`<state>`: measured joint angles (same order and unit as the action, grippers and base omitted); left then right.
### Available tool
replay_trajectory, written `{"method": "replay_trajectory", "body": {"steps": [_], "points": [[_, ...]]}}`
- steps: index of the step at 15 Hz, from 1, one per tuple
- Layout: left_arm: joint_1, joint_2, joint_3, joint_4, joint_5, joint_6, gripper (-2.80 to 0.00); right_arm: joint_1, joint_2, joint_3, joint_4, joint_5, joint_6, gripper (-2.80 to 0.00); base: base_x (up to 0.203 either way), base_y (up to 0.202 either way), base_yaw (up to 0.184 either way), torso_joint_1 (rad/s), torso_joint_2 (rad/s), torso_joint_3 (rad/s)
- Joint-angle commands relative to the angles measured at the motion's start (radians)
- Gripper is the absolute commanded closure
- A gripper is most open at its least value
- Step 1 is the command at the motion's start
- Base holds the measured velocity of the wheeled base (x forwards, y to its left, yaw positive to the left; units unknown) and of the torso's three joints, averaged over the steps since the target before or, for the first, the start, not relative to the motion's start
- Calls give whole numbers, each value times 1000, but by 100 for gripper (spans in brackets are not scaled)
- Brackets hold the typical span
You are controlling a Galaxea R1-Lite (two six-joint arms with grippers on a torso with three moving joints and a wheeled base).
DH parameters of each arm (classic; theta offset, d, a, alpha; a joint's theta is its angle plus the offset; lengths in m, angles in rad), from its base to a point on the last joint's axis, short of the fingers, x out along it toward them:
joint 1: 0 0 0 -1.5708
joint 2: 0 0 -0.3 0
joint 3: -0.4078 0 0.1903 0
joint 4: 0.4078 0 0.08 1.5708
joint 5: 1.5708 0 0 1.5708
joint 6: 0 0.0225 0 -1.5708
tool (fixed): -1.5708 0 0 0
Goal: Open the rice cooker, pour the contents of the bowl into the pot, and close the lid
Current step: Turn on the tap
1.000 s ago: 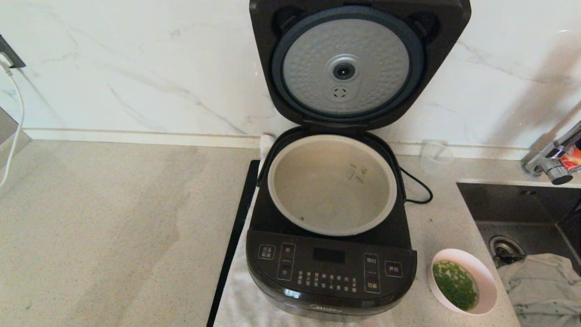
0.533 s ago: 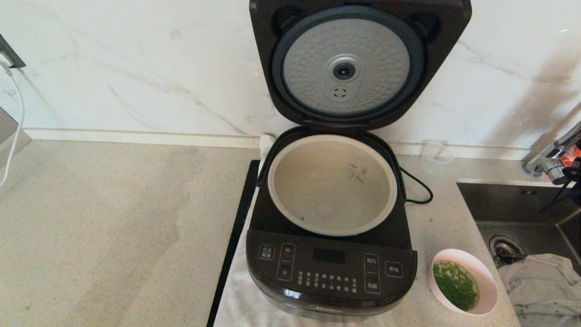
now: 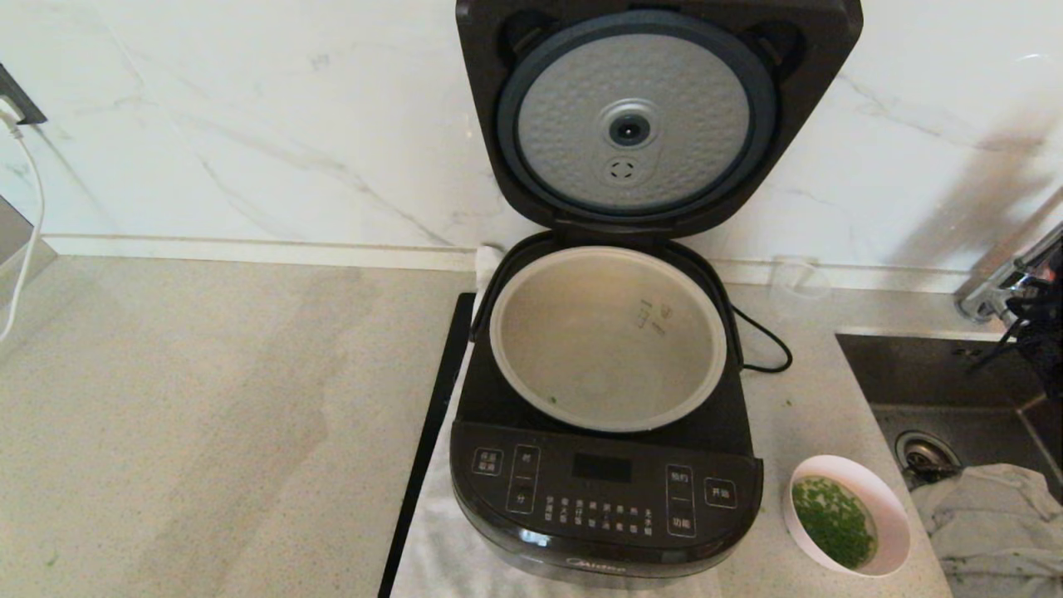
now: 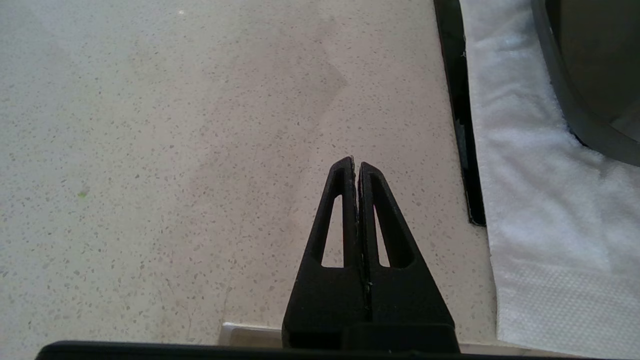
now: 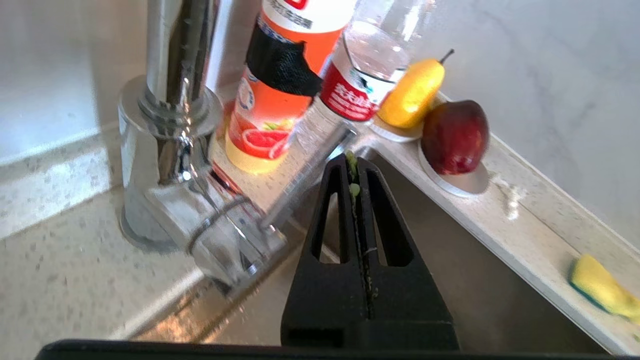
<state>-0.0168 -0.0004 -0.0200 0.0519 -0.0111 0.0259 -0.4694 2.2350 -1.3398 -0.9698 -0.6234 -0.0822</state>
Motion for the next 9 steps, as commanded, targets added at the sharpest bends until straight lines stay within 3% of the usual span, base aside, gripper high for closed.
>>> {"method": "replay_trajectory", "body": {"steps": [1, 9], "points": [[0, -1, 0, 0, -1, 0, 0, 0, 46, -59, -5, -4, -9, 0, 0, 0, 0, 0, 0, 0], [0, -1, 0, 0, 0, 0, 0, -11, 119, -186, 0, -16, -53, 0, 0, 0, 0, 0, 4, 1]]}}
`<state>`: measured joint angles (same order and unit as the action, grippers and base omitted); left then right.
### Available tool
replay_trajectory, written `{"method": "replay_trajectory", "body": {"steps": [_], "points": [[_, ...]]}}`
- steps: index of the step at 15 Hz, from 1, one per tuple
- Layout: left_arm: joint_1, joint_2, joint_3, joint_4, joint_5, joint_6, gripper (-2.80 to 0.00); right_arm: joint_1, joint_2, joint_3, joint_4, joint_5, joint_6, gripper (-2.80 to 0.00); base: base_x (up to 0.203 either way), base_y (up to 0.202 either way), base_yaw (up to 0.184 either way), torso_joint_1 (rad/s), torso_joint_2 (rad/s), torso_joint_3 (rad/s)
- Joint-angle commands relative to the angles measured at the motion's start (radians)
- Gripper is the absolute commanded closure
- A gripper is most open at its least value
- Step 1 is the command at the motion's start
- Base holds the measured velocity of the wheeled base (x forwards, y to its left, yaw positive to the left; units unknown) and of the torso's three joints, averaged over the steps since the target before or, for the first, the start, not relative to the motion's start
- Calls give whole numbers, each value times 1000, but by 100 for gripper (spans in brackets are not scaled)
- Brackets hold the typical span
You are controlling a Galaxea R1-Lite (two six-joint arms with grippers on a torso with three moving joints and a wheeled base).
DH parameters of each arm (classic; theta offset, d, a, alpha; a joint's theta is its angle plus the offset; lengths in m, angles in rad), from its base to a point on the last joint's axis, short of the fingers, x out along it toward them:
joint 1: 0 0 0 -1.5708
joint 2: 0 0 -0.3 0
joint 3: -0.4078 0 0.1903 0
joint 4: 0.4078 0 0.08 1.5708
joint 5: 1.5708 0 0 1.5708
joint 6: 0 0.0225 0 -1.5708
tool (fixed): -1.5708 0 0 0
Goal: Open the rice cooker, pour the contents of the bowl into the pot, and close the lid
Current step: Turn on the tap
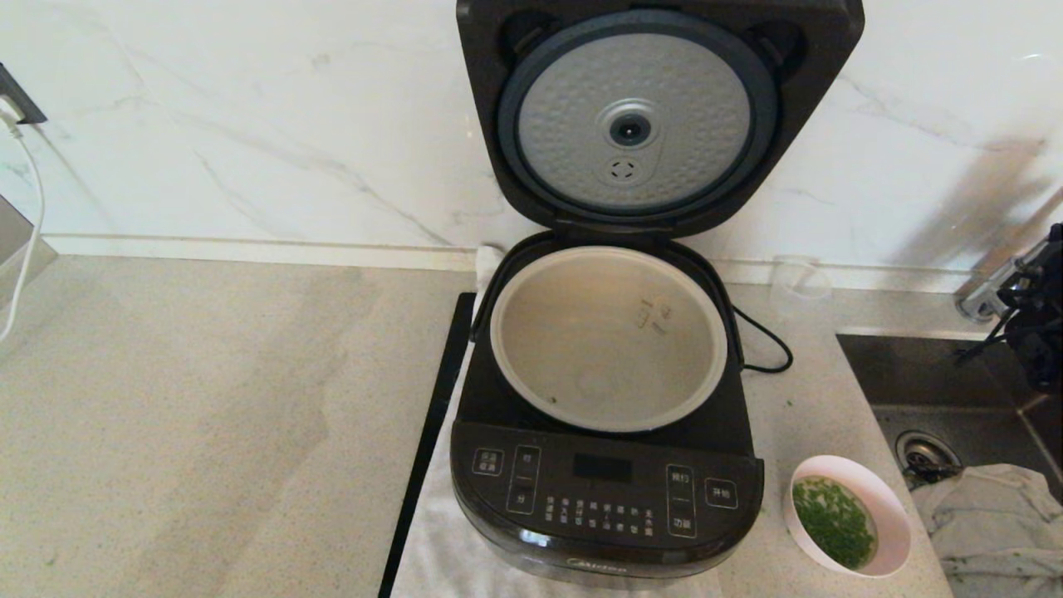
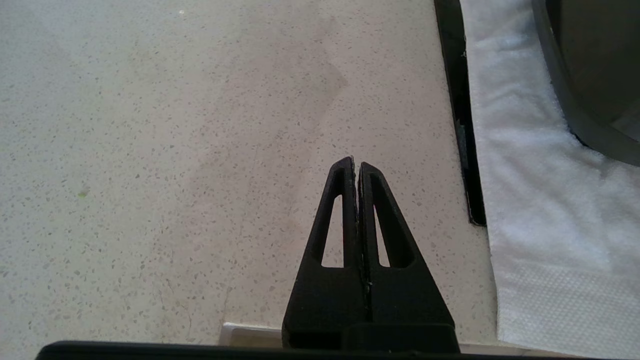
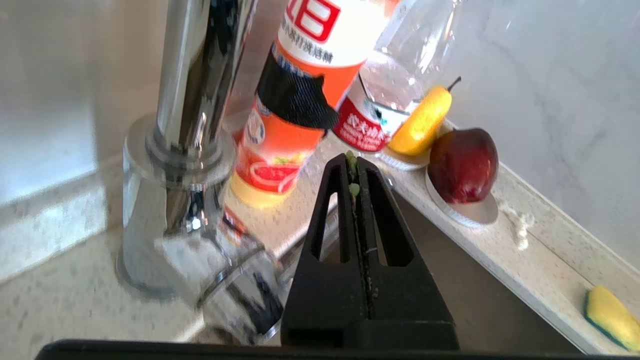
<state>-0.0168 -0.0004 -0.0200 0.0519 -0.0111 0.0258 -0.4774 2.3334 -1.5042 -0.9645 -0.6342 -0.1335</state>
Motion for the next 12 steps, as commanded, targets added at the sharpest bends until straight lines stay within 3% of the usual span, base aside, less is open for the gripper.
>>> {"method": "replay_trajectory", "body": {"steps": [1, 12], "points": [[0, -1, 0, 0, -1, 0, 0, -3, 26, -31, -4, -6, -1, 0, 0, 0, 0, 0, 0, 0], [0, -1, 0, 0, 0, 0, 0, -3, 93, -187, 85, -19, -3, 0, 0, 0, 0, 0, 0, 0]]}}
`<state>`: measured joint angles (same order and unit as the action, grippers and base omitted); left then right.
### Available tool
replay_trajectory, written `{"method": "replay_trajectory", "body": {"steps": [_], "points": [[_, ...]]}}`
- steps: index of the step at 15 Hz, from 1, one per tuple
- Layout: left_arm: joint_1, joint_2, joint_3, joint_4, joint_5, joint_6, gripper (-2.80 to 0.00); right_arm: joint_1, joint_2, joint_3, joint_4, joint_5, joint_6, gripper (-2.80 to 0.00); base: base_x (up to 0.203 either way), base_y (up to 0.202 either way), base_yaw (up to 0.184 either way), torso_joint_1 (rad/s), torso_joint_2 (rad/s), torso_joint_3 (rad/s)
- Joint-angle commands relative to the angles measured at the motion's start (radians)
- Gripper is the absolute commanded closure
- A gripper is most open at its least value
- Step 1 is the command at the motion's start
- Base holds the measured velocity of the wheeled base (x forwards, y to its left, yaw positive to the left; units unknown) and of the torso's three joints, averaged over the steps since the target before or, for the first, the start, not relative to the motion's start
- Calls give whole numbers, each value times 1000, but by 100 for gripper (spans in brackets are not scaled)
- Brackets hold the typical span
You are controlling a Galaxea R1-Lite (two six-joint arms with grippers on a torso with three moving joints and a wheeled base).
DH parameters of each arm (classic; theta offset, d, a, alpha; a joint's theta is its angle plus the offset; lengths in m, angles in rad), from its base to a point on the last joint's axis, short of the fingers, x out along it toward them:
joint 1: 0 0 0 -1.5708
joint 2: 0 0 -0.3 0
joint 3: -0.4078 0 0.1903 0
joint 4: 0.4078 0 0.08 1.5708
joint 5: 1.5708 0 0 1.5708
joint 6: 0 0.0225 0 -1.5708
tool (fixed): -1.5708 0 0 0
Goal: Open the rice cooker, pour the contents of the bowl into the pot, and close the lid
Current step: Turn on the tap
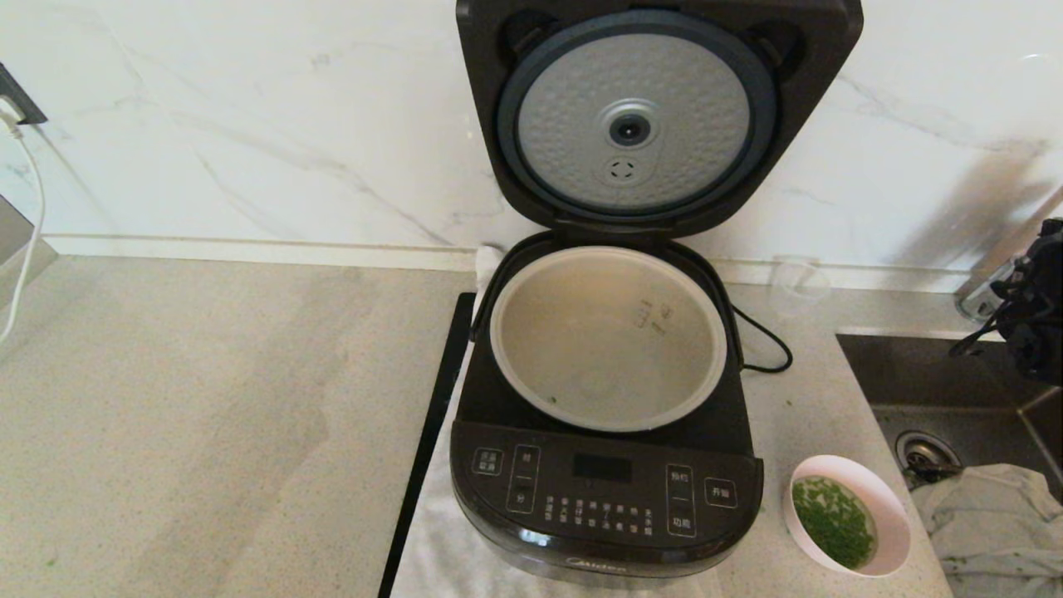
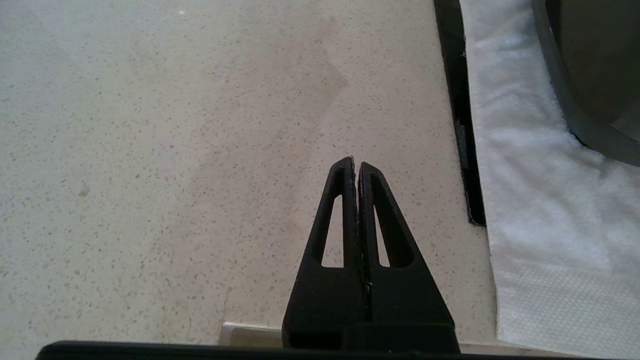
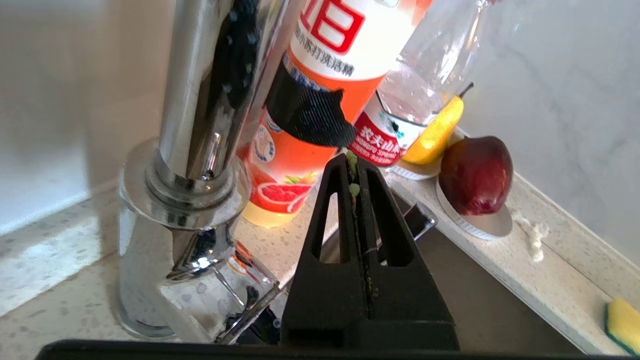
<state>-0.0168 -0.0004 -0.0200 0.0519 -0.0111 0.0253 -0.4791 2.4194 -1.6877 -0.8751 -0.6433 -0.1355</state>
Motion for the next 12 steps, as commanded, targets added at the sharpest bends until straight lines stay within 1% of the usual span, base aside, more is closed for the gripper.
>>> {"method": "replay_trajectory", "body": {"steps": [1, 3, 7, 9, 12], "points": [[0, -1, 0, 0, 0, 1, 0, -3, 4, 6, -4, -26, -1, 0, 0, 0, 0, 0, 0, 0], [0, 0, 0, 0, -1, 1, 0, -5, -8, 41, -2, -42, -1, 0, 0, 0, 0, 0, 0, 0], [0, -1, 0, 0, -1, 1, 0, 0, -78, 166, -7, -54, 6, 0, 0, 0, 0, 0, 0, 0], [0, -1, 0, 0, 0, 1, 0, 3, -91, 200, -8, -84, 8, 0, 0, 0, 0, 0, 0, 0], [0, -1, 0, 0, 0, 1, 0, 7, -119, 272, -11, -84, 15, 0, 0, 0, 0, 0, 0, 0]]}}
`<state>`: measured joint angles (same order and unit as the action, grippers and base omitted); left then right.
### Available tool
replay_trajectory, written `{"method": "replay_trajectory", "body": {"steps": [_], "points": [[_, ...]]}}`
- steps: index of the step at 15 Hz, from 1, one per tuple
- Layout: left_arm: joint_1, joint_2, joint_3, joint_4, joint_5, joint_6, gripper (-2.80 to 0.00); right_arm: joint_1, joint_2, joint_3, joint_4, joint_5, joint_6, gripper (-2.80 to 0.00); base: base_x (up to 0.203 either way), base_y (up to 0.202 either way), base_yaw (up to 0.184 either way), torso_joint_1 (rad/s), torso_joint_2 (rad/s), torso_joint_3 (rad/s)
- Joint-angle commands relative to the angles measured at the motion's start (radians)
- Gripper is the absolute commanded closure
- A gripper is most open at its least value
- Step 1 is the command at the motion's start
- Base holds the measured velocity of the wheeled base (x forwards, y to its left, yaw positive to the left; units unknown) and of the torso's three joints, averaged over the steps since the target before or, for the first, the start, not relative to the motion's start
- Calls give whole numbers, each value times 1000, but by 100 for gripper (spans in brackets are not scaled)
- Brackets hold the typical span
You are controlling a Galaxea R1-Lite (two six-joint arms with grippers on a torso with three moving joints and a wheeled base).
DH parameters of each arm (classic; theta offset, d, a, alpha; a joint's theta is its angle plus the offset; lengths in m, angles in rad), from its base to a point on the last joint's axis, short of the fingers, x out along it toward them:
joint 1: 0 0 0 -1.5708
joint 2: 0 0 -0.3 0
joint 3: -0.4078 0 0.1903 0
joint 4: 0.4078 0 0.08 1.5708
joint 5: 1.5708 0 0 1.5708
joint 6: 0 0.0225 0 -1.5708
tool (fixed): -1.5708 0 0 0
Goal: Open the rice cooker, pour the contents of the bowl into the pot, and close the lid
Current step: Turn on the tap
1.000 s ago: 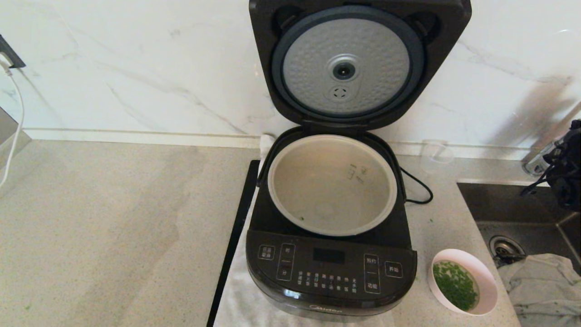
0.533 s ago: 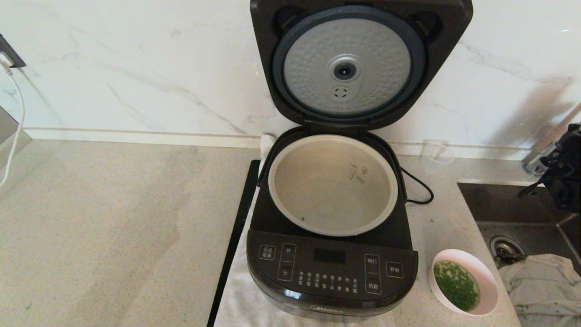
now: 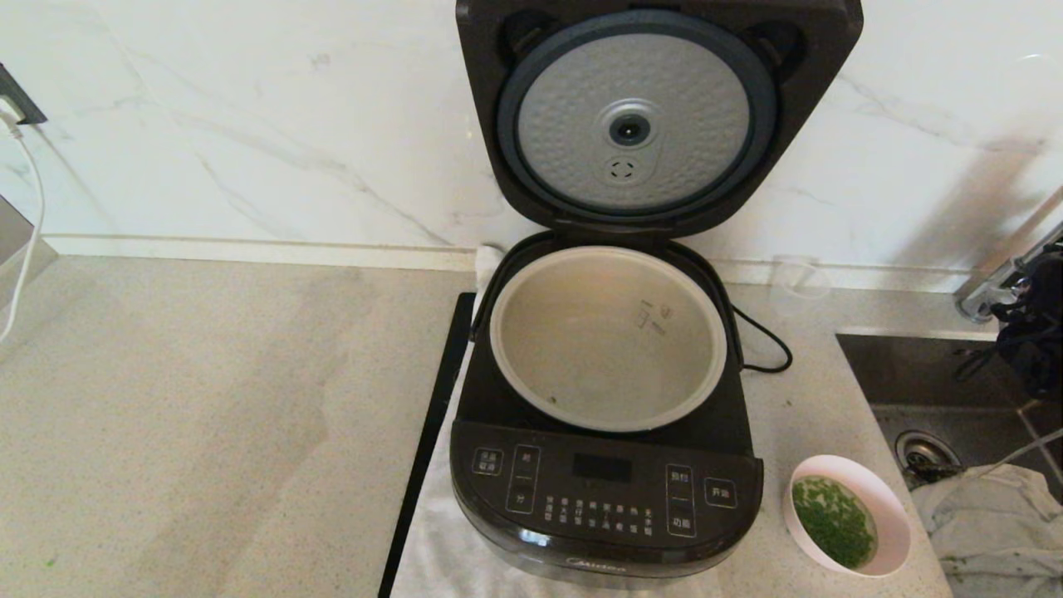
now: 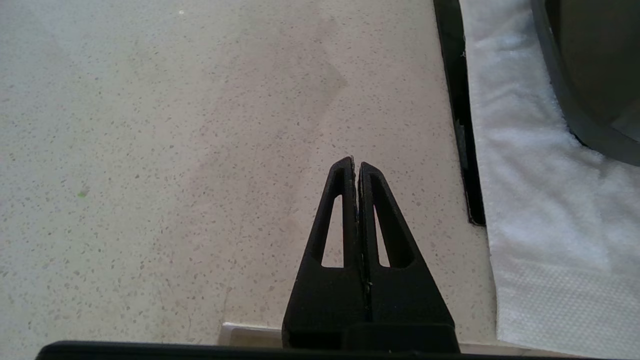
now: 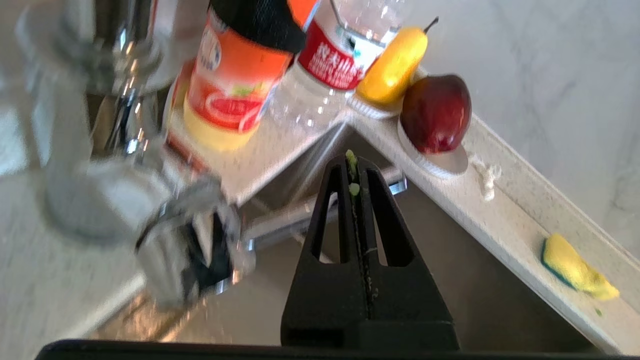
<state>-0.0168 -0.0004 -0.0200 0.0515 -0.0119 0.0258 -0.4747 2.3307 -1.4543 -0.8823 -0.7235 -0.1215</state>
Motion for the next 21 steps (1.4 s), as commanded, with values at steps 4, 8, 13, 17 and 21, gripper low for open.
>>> {"method": "replay_trajectory", "body": {"steps": [4, 8, 13, 17, 21], "points": [[0, 0, 0, 1, 1, 0, 0, 21, -68, 117, -4, -4, 3, 0, 0, 0, 0, 0, 0, 0], [0, 0, 0, 1, 1, 0, 0, 23, -101, 137, -14, -4, 25, 0, 0, 0, 0, 0, 0, 0], [0, -1, 0, 1, 1, 0, 0, 94, -345, 293, 29, 52, 47, 0, 0, 0, 0, 0, 0, 0], [0, 0, 0, 1, 0, 0, 0, 193, -643, 398, 485, 286, 145, 0, 0, 0, 0, 0, 0, 0], [0, 0, 0, 1, 1, 0, 0, 237, -916, 376, 1295, 787, 273, 0, 0, 0, 0, 0, 0, 0]]}}
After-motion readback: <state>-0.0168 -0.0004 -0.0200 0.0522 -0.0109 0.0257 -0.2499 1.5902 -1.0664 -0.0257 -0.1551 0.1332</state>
